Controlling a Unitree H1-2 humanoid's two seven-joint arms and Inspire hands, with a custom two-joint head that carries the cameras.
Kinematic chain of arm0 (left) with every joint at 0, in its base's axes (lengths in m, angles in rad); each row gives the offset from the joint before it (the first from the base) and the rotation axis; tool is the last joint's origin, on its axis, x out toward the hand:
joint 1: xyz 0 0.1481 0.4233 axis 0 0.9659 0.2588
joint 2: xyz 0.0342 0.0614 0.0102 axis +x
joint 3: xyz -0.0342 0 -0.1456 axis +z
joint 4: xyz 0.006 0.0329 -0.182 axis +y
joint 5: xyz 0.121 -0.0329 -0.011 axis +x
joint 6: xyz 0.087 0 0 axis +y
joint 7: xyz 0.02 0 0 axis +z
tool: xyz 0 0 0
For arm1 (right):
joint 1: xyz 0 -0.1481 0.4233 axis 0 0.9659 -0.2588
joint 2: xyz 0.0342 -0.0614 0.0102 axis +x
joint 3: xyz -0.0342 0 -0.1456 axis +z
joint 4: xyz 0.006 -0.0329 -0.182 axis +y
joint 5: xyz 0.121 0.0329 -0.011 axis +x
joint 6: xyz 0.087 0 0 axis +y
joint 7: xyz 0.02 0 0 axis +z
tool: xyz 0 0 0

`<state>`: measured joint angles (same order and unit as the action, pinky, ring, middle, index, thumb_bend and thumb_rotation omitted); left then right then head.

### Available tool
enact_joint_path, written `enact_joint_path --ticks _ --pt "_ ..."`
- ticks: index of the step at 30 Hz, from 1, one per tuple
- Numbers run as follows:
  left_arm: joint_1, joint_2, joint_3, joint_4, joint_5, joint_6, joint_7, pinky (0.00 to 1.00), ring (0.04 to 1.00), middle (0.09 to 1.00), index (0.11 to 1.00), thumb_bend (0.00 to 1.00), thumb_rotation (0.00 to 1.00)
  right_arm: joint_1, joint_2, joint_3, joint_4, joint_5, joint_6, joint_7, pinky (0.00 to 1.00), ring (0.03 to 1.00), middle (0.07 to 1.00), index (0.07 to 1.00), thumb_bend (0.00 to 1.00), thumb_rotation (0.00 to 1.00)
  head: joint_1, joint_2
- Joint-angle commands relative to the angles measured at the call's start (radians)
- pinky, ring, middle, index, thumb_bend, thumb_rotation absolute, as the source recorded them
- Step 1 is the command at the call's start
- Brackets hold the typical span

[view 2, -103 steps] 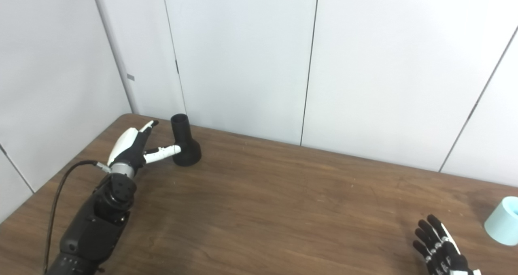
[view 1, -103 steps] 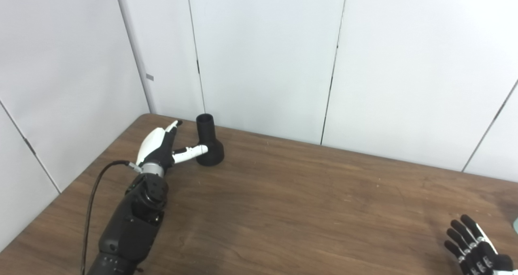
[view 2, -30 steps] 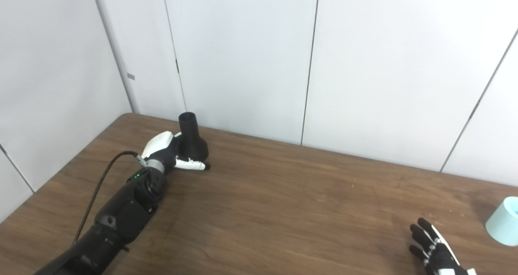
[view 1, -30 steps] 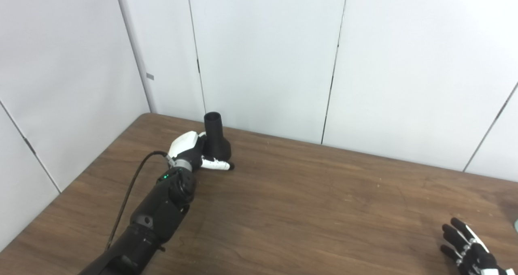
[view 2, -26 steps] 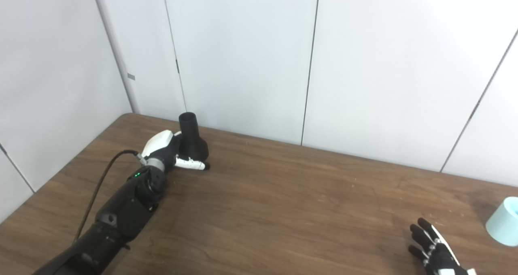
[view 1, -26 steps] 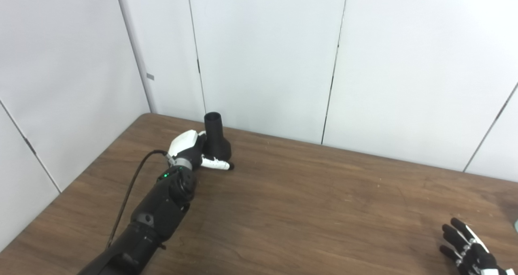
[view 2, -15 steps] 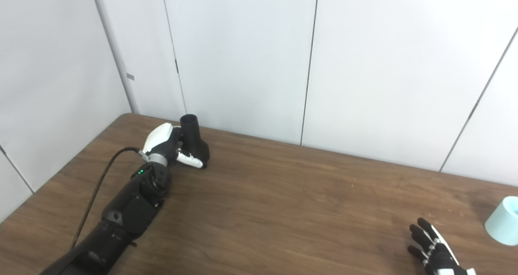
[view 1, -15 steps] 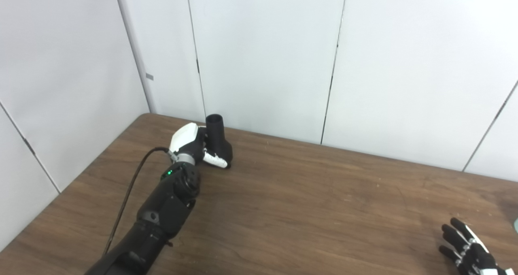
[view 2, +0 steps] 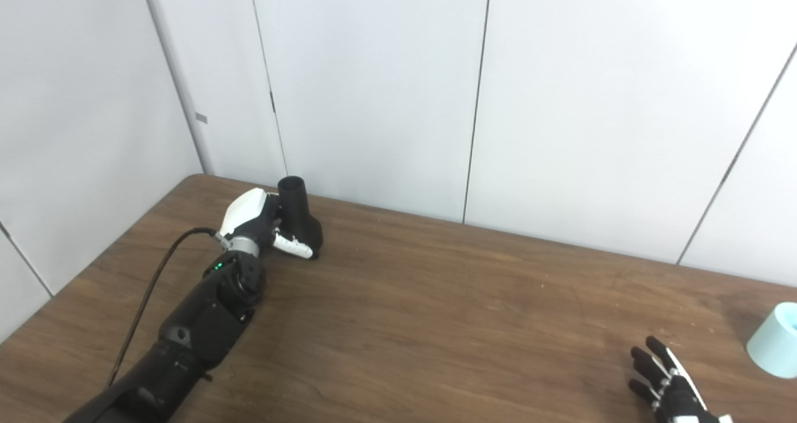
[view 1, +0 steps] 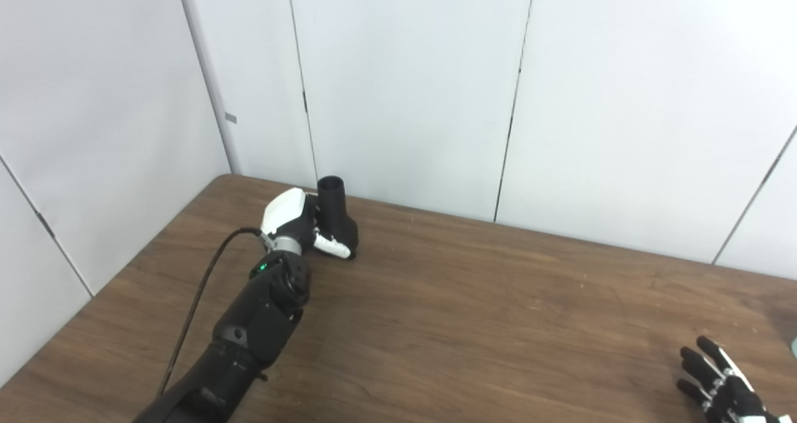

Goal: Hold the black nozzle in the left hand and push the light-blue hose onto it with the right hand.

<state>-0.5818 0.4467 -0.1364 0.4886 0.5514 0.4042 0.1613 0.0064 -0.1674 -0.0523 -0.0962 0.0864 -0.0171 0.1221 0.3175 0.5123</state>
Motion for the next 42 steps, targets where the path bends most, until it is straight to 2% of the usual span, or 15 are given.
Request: enact_joint_path --ticks 1,6,17,23,30,40,42 --pt "-0.022 0.024 -0.002 -0.028 0.024 0.001 0.009 1.00 0.754 0.559 0.449 0.51 0.00 -0.010 -0.008 -0.003 -0.017 0.006 -0.019 0.006 0.85 0.913 0.884 0.930 0.59 1.00 -0.003 0.003" --pt "-0.003 0.022 0.002 -0.074 0.026 0.003 0.016 1.00 0.727 0.548 0.450 0.52 0.00 -0.008 0.000 0.001 -0.028 0.002 -0.007 0.001 0.86 0.912 0.883 0.933 0.59 1.00 -0.019 0.006" --pt "0.107 -0.018 -0.014 -0.281 0.060 0.006 0.002 1.00 0.684 0.523 0.455 0.52 0.00 -0.003 0.022 0.013 -0.069 -0.020 0.025 -0.017 0.85 0.909 0.878 0.892 0.62 1.00 -0.081 0.022" --pt "0.166 -0.037 -0.031 -0.390 0.054 -0.021 -0.036 1.00 0.679 0.497 0.478 0.52 0.00 -0.005 0.036 0.021 -0.076 -0.036 0.027 -0.020 0.89 0.909 0.877 0.887 0.63 1.00 -0.098 0.030" --pt "0.226 -0.067 -0.055 -0.501 0.045 -0.053 -0.095 1.00 0.668 0.506 0.468 0.52 0.00 -0.006 0.043 0.021 -0.094 -0.038 0.046 -0.019 0.92 0.916 0.875 0.887 0.62 1.00 -0.112 0.039" --pt "0.287 -0.126 -0.079 -0.623 0.039 -0.005 -0.213 1.00 0.667 0.513 0.466 0.52 0.00 0.003 0.057 0.027 -0.137 -0.037 0.079 -0.020 0.92 0.923 0.882 0.889 0.64 1.00 -0.142 0.073" --pt "0.314 -0.140 -0.102 -0.648 0.060 0.001 -0.231 1.00 0.670 0.509 0.470 0.52 0.00 0.004 0.061 0.029 -0.147 -0.041 0.087 -0.023 0.92 0.924 0.883 0.891 0.64 1.00 -0.149 0.078"
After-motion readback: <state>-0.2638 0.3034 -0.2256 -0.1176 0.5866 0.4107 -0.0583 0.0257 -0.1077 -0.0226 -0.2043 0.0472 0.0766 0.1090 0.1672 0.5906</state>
